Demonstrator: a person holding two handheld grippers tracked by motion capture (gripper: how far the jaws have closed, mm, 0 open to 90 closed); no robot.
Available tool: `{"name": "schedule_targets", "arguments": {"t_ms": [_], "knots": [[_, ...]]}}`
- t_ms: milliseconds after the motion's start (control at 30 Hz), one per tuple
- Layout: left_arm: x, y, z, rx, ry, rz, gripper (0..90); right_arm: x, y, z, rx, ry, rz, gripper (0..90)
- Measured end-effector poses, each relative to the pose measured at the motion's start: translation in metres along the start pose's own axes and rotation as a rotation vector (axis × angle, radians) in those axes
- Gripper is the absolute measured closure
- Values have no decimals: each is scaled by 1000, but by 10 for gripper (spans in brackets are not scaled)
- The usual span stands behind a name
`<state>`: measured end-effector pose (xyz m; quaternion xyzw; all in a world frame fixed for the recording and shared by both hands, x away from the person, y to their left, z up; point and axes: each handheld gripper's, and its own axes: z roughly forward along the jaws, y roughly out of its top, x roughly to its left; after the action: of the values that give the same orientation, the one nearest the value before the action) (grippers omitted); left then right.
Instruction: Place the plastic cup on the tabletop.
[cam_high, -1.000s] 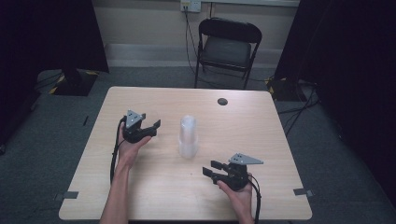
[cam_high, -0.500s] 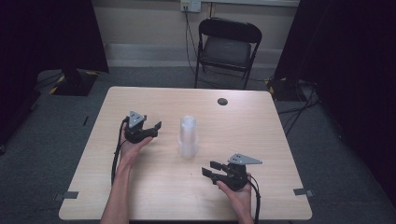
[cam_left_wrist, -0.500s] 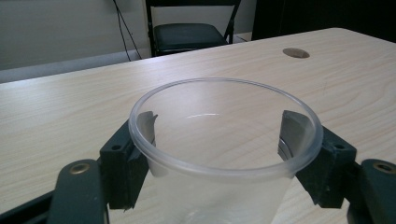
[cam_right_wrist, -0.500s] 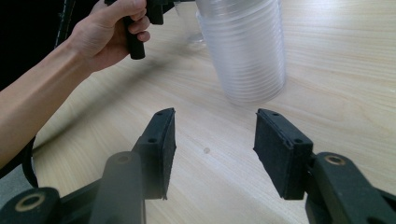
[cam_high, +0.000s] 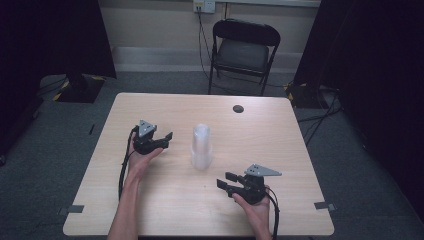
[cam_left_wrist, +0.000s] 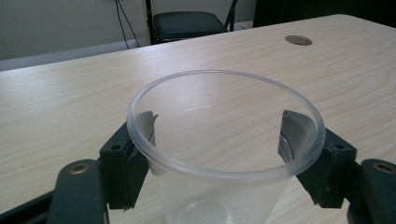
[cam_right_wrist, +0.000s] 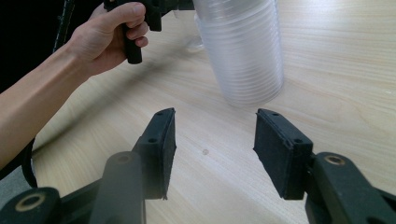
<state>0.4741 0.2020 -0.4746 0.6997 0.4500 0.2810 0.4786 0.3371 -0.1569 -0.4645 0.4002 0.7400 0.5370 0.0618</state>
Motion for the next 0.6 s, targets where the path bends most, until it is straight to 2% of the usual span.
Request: {"name": "schedule_targets", "arguments": {"t_ms": [133,367,467,500,600], "knots": [[1,-1,-2,23,-4,22,277,0,0,0,3,1,0,482],[1,-2,-1,43,-9,18,270,0,0,-1,0,-2,2,482],[1,-4,0,68,-14,22,256,1,0,-1,-2,0,2,482],[1,-4,1,67,-18,11,248,0,0,-1,-1,0,2,482],[2,-4,0,70,-25,17,230,0,-1,-1,-2,-2,1,482]]}}
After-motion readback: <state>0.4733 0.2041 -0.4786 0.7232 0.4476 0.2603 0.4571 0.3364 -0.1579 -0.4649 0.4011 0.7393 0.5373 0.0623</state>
